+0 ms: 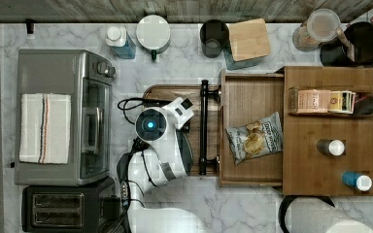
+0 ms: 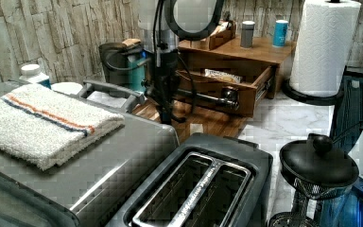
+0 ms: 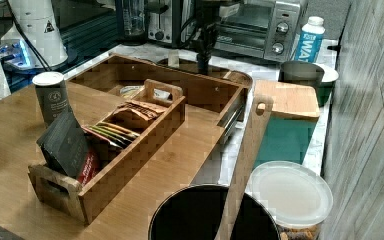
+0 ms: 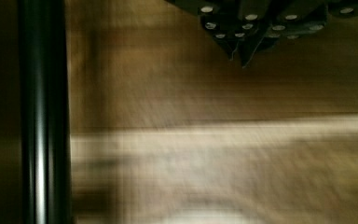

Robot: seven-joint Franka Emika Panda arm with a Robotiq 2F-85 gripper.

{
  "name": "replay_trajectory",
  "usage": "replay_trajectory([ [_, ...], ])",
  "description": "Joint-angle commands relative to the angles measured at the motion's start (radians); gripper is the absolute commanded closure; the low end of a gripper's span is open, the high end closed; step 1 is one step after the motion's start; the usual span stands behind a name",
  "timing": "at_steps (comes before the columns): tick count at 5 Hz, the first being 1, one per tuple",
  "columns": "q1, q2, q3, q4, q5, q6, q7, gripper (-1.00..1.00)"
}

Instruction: Close the drawer.

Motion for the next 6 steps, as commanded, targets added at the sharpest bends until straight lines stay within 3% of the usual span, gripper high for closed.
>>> replay_trajectory([
  [1, -0.065, -0.089, -0.03, -0.036, 0.026, 0.052, -0.112, 1.0],
  [3, -0.13, -0.084, -0.091, -0.014, 0.14, 0.026, -0.341, 1.0],
  [4, -0.195, -0.098, -0.104, 0.003, 0.173, -0.003, -0.457, 1.0],
  [6, -0.271, -0.107, -0.178, 0.096, 0.115, -0.108, -0.518, 1.0],
])
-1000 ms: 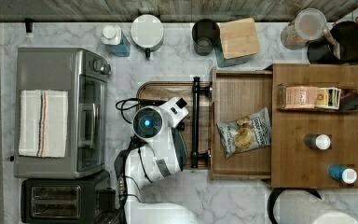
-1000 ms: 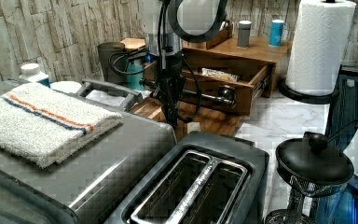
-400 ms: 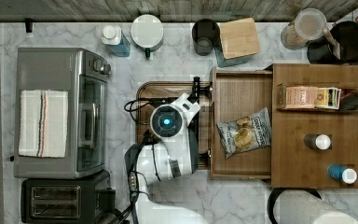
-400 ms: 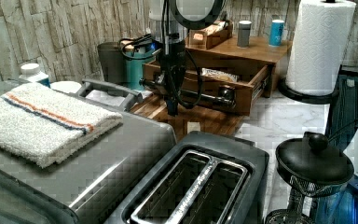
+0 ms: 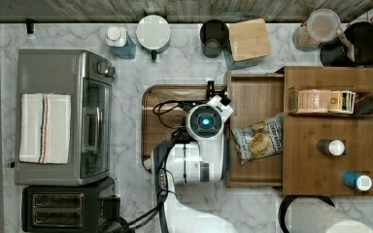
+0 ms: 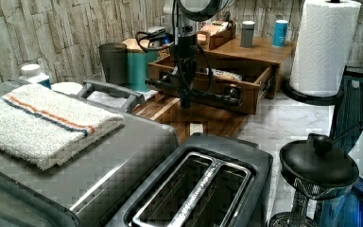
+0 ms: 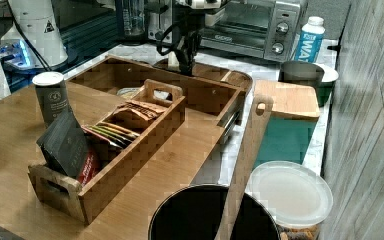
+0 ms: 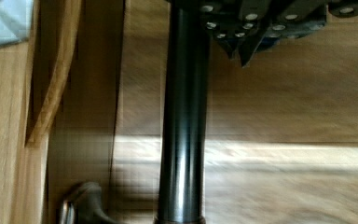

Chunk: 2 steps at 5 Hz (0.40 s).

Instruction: Close the drawer.

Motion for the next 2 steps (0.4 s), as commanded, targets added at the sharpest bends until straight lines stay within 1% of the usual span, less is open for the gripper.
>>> replay_trajectory([
  [1, -0.187, -0.011, -0.153, 0.129, -0.033, 0.045, -0.193, 1.0],
  [2, -0.214, 0.03, -0.219, 0.205, -0.023, 0.036, -0.297, 1.0],
])
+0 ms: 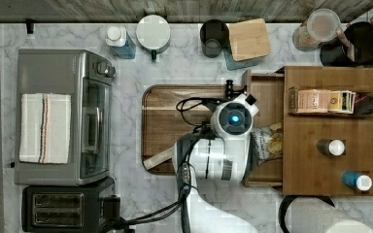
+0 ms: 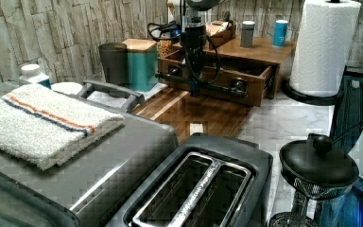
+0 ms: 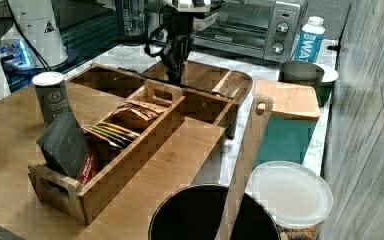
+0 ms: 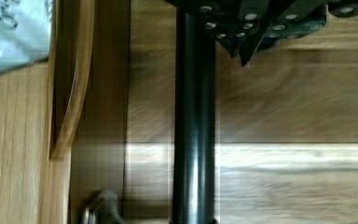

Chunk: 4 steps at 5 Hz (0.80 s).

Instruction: Close the drawer.

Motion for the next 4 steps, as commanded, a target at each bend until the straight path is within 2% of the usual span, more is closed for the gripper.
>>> replay_trajectory([
  [1, -0.185, 0.073, -0.213, 0.305, -0.028, -0.003, -0.321, 1.0],
  [2, -0.219, 0.126, -0.253, 0.36, 0.039, 0.066, -0.416, 1.0],
  [3, -0.186, 0.134, -0.309, 0.392, -0.069, 0.072, -0.33, 1.0],
  [4, -0.187, 0.134, -0.308, 0.392, -0.07, 0.072, -0.329, 1.0],
])
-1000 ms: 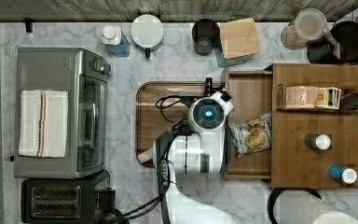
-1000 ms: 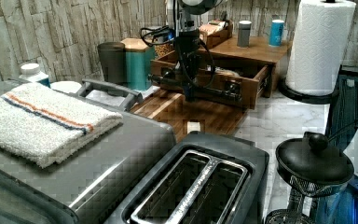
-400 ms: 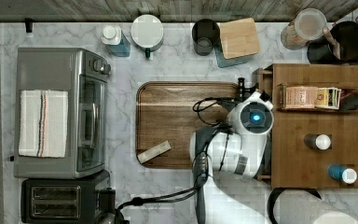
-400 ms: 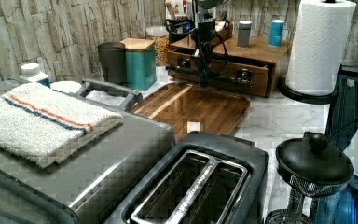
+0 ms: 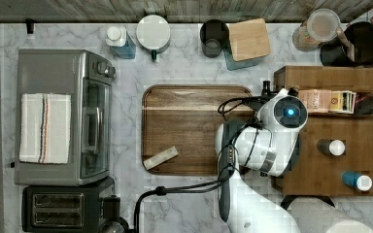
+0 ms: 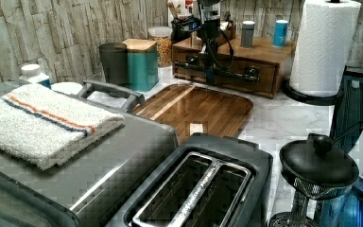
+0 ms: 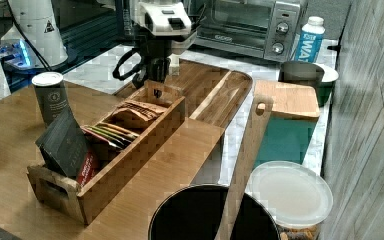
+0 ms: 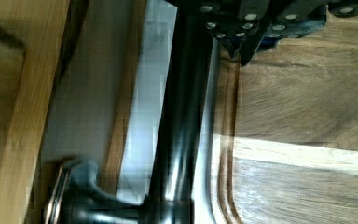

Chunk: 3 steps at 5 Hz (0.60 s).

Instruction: Close the drawer.

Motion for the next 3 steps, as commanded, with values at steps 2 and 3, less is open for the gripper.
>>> replay_trajectory([
  [2, -0.128, 0.032, -0.171, 0.255, -0.071, 0.123, -0.006, 1.0],
  [3, -0.125, 0.033, -0.174, 0.255, -0.069, 0.123, -0.006, 1.0],
])
